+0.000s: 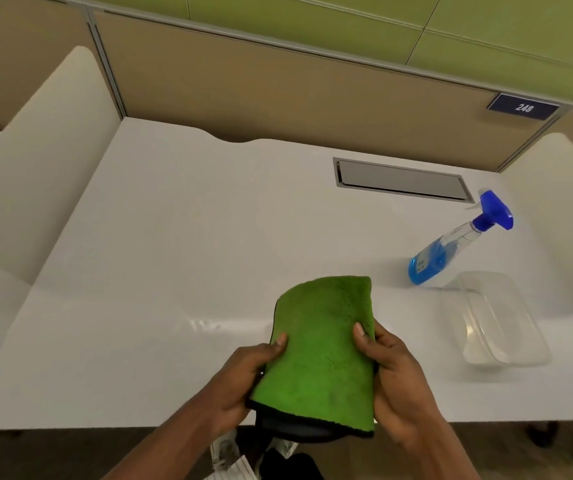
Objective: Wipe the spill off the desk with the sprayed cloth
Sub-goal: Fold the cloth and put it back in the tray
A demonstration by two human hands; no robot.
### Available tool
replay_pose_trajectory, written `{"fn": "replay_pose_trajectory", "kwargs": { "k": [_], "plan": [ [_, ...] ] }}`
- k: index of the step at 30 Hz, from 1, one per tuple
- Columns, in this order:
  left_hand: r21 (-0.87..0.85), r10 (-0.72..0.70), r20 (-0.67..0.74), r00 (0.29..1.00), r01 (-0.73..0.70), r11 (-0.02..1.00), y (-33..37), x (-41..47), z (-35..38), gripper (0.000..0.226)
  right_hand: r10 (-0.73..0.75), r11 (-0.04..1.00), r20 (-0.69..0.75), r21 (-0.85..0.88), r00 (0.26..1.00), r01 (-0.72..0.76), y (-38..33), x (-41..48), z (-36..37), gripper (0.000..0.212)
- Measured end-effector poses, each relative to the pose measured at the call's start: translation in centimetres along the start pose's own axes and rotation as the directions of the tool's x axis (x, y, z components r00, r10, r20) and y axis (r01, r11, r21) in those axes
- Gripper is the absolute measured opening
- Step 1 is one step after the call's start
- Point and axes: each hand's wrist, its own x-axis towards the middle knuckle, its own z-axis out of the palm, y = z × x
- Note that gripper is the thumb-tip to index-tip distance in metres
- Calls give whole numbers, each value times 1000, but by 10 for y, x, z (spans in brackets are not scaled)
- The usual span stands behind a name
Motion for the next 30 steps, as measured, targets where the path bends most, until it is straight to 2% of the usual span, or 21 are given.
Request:
{"fn": "replay_pose_trajectory", "kwargs": {
  "k": [3,7,9,11,13,16,18,21,24,28,30],
  "plan": [
    [-13,110,-63,992,-111,994,0,-1,9,64,-39,998,-52,-41,998,37,-12,-8,-12,36],
    [131,343,-179,922,-324,937,14,-7,19,60,-111,957,-42,-273,993,96,-29,-23,-32,41],
    [178,422,-203,883,-391,903,21,-11,24,62,-140,929,-48,-351,989,114,-33,-27,-41,55],
    [196,470,-202,859,-435,879,27,-15,32,66,-162,917,-86,-382,983,117,-35,-29,-48,78],
    [257,527,-140,838,-483,837,31,-17,40,72,-189,899,-111,-418,976,127,-36,-31,-55,97],
    [377,608,-76,790,-541,752,33,-20,52,73,-218,848,-72,-507,973,153,-40,-36,-69,108],
    [479,652,-88,753,-542,691,33,-22,65,71,-259,770,-54,-614,964,173,-42,-39,-82,107],
    [626,706,-91,702,-511,589,26,-22,91,68,-317,557,-11,-812,948,177,-45,-44,-103,102],
    [706,762,-109,638,-490,512,12,-19,120,61,-369,398,-1,-904,929,157,-48,-50,-132,97],
    [726,815,-138,563,-502,470,-9,-17,161,55,-496,309,4,-934,869,181,-55,-61,-171,70],
    [761,849,-138,511,-494,421,-19,-15,178,51,-547,310,-6,-930,837,196,-60,-67,-194,61]
  ]
}}
